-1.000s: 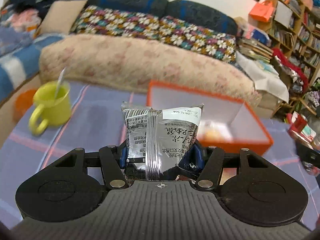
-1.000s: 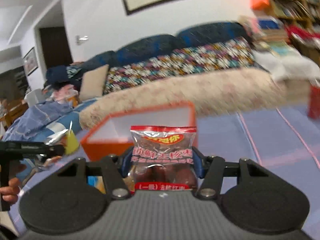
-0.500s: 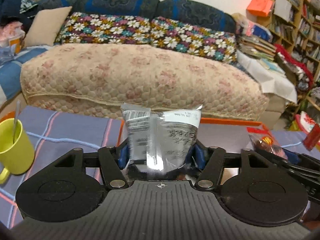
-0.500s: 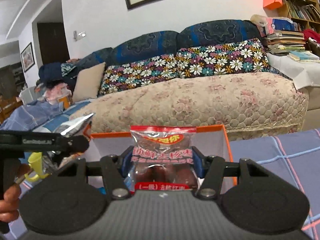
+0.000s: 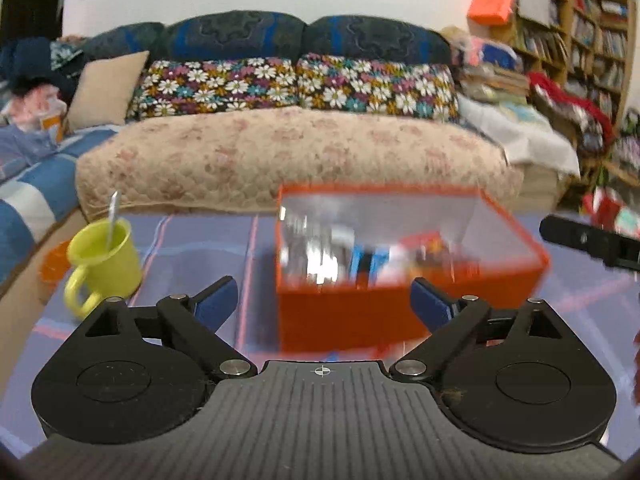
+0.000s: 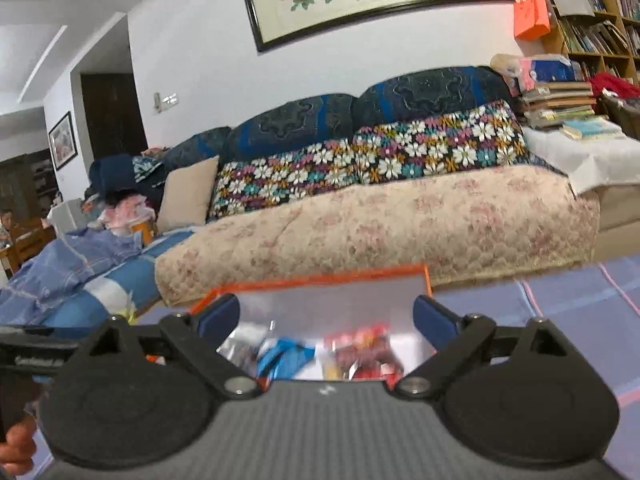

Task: Organize snacks

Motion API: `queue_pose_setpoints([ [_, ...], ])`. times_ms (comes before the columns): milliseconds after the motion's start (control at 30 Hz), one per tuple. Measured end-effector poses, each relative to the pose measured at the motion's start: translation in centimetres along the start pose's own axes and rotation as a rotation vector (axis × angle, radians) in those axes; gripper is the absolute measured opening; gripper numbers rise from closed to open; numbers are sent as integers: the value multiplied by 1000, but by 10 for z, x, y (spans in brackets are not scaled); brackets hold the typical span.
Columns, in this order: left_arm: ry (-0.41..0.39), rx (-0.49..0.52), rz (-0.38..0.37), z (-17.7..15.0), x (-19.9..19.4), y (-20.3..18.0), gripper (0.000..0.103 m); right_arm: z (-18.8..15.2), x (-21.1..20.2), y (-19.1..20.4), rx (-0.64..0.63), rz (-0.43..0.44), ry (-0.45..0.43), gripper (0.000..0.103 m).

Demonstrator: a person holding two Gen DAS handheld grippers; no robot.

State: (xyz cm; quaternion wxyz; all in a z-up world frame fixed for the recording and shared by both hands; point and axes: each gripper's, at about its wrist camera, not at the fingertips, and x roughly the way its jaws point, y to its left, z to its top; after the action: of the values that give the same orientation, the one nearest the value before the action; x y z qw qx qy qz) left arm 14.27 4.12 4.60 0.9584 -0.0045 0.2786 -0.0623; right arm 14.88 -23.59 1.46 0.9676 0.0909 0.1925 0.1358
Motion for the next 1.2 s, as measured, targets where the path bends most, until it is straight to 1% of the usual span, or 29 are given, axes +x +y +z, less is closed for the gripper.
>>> queue_pose_setpoints([
  [67, 35, 37, 1, -28, -13, -2, 65, -19, -19, -3, -5, -22, 38, 94],
  [133, 89, 45, 2, -54, -21, -3, 66, -39, -39, -9, 20, -34, 73, 94],
  [233, 171, -16, -31, -76, -20, 5, 66, -64, -65, -22, 89, -33, 120, 94],
  [300, 195, -62, -20, -76, -13, 9, 65, -74, -74, -29, 124, -52, 139, 94],
  [400, 192, -117, -16, -72, 0, 10, 67, -78, -80, -37, 163, -69, 135, 94],
  [500, 232, -140, -29, -67, 23, 6, 67, -77, -77, -40, 183, -66, 123, 94],
  [533, 253, -140, -17, -65, 30, 5, 67, -77, -74, -40, 185, -61, 130, 94],
  [567, 271, -134, -1, -66, 36, 2, 64, -78, -72, -40, 186, -56, 137, 94],
  [600, 274, -121, 4, -67, 39, 0, 56, -78, -69, -40, 182, -49, 146, 94],
  [633, 272, -108, 6, -68, 39, 0, 50, -79, -66, -39, 174, -45, 158, 94],
  [667, 266, -97, 0, -70, 36, 1, 35, -79, -64, -38, 166, -42, 167, 94],
  [700, 264, -89, -6, -71, 33, 2, 29, -80, -63, -37, 156, -39, 177, 94],
  [733, 260, -86, -5, -72, 30, 4, 28, -80, -63, -37, 149, -37, 182, 94],
  [800, 263, -81, -25, -77, 23, 11, 22, -82, -64, -37, 136, -38, 187, 94],
  [867, 277, -78, -35, -81, 19, 19, 19, -84, -64, -38, 126, -43, 197, 94],
  [1000, 298, -81, -8, -87, 13, 36, 26, -87, -58, -37, 141, -40, 213, 94],
  [1033, 292, -96, -13, -87, 10, 41, 31, -86, -56, -36, 147, -35, 206, 94],
  [1067, 275, -121, -20, -86, 6, 46, 45, -84, -54, -33, 151, -28, 195, 94],
  [1100, 254, -141, -23, -84, 1, 50, 56, -82, -51, -29, 152, -20, 180, 94],
  [1167, 208, -170, -20, -79, -7, 56, 60, -76, -43, -17, 136, -11, 150, 94],
  [1200, 198, -178, -18, -77, -8, 57, 60, -74, -36, -9, 115, -15, 143, 94],
])
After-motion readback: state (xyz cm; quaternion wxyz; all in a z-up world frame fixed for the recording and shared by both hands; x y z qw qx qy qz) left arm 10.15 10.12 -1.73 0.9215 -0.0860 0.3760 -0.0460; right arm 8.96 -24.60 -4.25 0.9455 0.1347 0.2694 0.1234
